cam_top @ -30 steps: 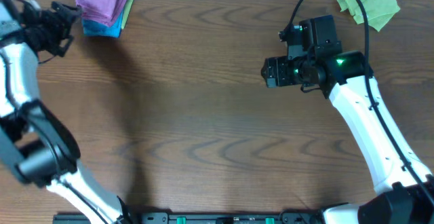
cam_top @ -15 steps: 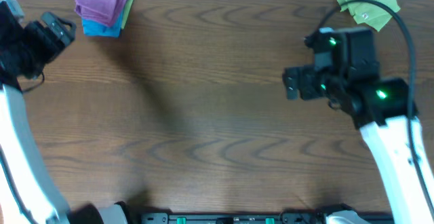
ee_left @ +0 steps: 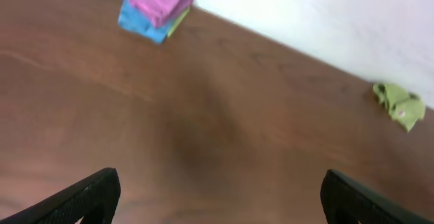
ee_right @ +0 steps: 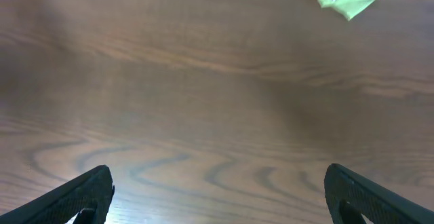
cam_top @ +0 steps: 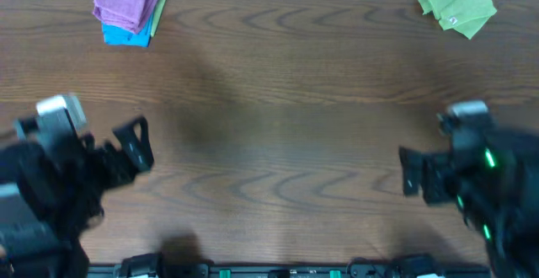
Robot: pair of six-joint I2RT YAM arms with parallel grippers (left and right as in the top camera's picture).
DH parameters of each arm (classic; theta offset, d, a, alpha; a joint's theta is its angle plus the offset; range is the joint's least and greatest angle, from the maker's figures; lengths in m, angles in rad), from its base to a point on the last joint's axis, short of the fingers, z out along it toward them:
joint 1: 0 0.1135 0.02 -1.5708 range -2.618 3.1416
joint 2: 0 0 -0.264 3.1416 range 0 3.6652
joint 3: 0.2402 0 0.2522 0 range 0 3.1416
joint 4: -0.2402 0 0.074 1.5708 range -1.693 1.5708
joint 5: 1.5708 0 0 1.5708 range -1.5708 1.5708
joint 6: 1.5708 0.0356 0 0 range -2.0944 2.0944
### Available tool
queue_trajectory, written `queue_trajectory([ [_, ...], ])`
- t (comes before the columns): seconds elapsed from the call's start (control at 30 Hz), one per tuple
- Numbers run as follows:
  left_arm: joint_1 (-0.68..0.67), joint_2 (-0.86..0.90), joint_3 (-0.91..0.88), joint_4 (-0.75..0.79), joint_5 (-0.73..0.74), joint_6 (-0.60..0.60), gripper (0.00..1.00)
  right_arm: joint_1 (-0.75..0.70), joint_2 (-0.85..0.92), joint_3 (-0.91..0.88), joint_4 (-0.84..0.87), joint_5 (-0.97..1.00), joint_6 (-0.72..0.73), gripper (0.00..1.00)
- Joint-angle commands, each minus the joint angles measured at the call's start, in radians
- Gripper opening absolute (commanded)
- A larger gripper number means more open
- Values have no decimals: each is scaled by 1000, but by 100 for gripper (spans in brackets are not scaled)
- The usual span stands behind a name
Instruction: Fold the cloth
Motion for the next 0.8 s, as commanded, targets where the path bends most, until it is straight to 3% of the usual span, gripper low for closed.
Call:
queue_trajectory([
  [0.0, -8, -71, -79, -27, -44, 28, 96, -7, -97, -67, -6, 14, 0, 99],
  [0.17, -8, -151, -172, -37, -44, 37, 96, -7, -186, -147, 2, 13, 0, 99],
  [0.63, -8, -156, -177, -42, -43, 29, 95, -7, -187, -147, -45, 16, 0, 99],
  [0.77, -8, -156, -177, -124, 55, -85, 96, -7, -187, -147, -45, 16, 0, 99],
])
